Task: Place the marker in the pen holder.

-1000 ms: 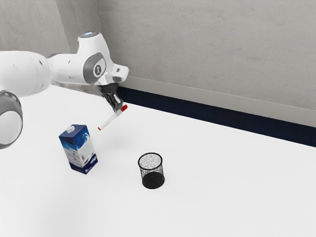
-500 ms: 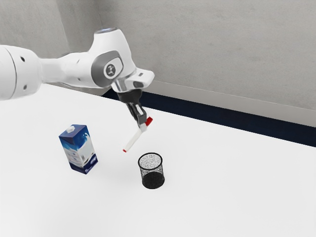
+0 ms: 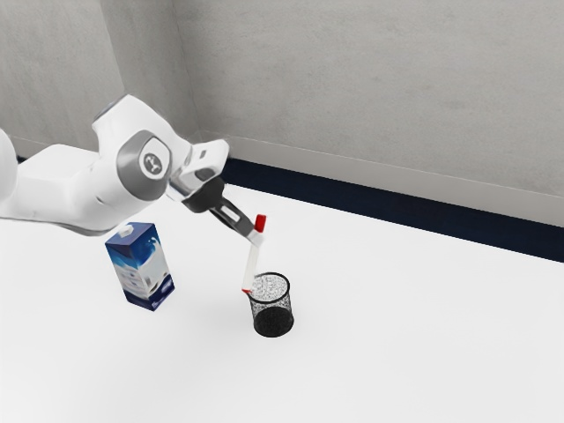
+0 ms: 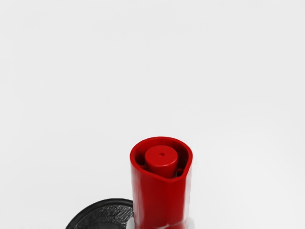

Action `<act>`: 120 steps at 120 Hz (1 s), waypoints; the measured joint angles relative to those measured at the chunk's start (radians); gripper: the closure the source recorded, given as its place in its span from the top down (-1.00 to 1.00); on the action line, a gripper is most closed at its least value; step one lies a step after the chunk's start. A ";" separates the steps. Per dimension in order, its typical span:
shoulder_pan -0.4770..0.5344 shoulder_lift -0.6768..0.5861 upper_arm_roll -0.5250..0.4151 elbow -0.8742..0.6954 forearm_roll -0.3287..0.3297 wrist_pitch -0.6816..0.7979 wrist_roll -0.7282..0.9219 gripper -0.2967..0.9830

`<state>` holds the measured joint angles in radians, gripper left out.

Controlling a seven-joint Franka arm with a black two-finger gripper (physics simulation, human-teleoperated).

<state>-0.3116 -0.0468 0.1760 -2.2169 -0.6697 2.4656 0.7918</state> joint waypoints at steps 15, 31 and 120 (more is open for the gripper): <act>0.021 0.011 0.000 -0.009 -0.050 0.063 0.071 -0.68; 0.030 0.093 -0.002 0.061 -0.107 0.100 0.142 -0.68; -0.028 0.165 -0.020 0.081 -0.129 0.128 0.344 0.02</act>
<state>-0.3396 0.1177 0.1556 -2.1361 -0.7989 2.5932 1.1357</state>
